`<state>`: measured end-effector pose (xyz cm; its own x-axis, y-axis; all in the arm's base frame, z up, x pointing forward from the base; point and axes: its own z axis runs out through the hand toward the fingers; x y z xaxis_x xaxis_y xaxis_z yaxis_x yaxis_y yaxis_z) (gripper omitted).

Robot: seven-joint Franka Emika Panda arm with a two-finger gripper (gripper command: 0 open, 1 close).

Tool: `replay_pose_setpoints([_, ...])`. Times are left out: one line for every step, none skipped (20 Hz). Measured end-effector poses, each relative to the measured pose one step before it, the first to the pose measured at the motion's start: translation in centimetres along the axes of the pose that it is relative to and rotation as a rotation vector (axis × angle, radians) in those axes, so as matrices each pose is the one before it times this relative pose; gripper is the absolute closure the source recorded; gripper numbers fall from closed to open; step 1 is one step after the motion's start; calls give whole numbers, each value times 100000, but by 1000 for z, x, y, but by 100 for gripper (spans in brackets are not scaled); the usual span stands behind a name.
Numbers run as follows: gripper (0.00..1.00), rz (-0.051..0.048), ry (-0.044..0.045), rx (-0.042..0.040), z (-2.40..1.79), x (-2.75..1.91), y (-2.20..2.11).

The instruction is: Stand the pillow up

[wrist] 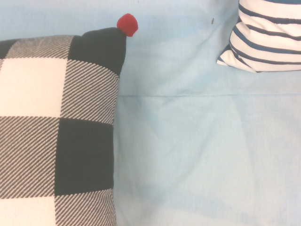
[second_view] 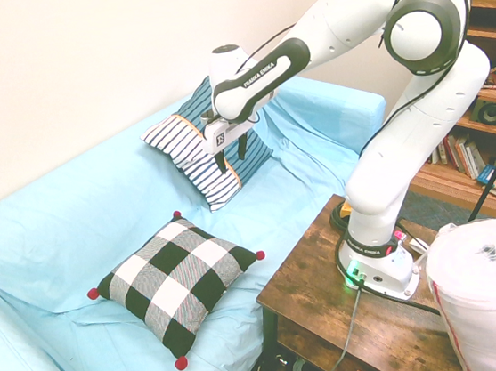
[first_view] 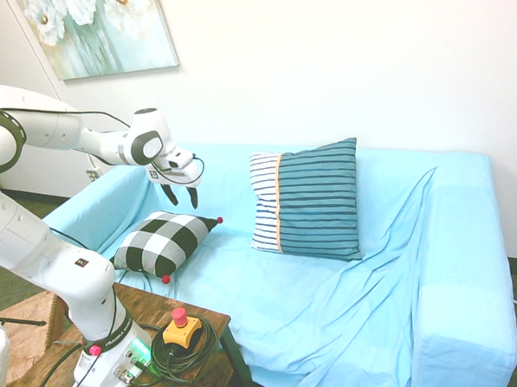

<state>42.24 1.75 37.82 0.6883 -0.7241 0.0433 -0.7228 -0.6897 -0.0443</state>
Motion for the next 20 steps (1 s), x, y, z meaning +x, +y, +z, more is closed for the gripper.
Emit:
replay_pose_setpoints([0,-37,-112,-108,67,-5,-8])
replay_pose_setpoints([0,-291,-108,-169,119,-101,-55])
replay_pose_setpoints([0,-930,-107,-314,262,-348,-206])
replay_pose_setpoints([0,-1556,-125,-535,397,-735,-427])
replay_pose_setpoints([0,-1537,80,-530,542,-1108,-600])
replay_pose_setpoints([0,-1831,-32,-902,799,-1582,-721])
replay_pose_setpoints([0,-1932,-101,-1355,987,-2036,-880])
replay_pose_setpoints([0,-2170,-34,-1356,1009,-2199,-906])
replay_pose_setpoints([0,-2081,229,-895,1042,-2151,-829])
replay_pose_setpoints([0,-1697,-179,-1185,1041,-2109,-795])
replay_pose_setpoints([0,-1514,28,-569,1001,-1915,-769])
replay_pose_setpoints([0,-1042,-52,-258,1138,-1984,-867])
replay_pose_setpoints([0,-1019,-168,-206,1242,-1877,-778])
replay_pose_setpoints([0,-1088,-23,-162,1398,-1839,-772])
replay_pose_setpoints([0,-723,-391,-260,1575,-1687,-590])
replay_pose_setpoints([0,-586,-598,-615,1470,-1380,-487])
replay_pose_setpoints([0,288,-434,-73,1470,-1109,-356])
replay_pose_setpoints([0,1128,-543,-261,1139,-851,-337])
replay_pose_setpoints([0,1063,399,578,891,-638,-272])
replay_pose_setpoints([0,1719,406,1021,828,-617,-129])
